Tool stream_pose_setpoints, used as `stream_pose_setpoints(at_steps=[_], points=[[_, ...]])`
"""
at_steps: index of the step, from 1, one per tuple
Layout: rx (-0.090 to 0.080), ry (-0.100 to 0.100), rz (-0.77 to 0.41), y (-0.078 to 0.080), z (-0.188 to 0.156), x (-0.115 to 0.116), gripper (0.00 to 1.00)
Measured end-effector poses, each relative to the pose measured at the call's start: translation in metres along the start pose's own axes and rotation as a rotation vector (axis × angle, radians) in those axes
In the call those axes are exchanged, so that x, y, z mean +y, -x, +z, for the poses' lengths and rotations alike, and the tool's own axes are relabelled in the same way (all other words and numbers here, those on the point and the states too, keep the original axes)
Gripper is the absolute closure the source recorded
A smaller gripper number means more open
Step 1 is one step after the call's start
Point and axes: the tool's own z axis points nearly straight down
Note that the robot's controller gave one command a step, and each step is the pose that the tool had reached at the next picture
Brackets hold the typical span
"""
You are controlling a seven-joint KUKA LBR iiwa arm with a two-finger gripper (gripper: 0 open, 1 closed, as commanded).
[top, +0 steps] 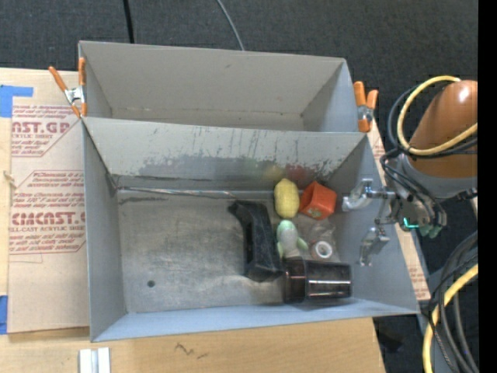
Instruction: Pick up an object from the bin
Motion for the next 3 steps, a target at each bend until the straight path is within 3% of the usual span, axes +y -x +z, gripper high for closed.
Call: stream_pose_setpoints(at_steps=[1, 2, 3], points=[[-0.003, 0.0, -0.001, 0.001, -0.002, 0.0, 0.0], [-0.011, -0.002, -0.008, -0.008, 0.035, 0.0, 0.0], [-0.004, -0.003, -0.15, -0.022, 0.056, 0.022, 0.0]])
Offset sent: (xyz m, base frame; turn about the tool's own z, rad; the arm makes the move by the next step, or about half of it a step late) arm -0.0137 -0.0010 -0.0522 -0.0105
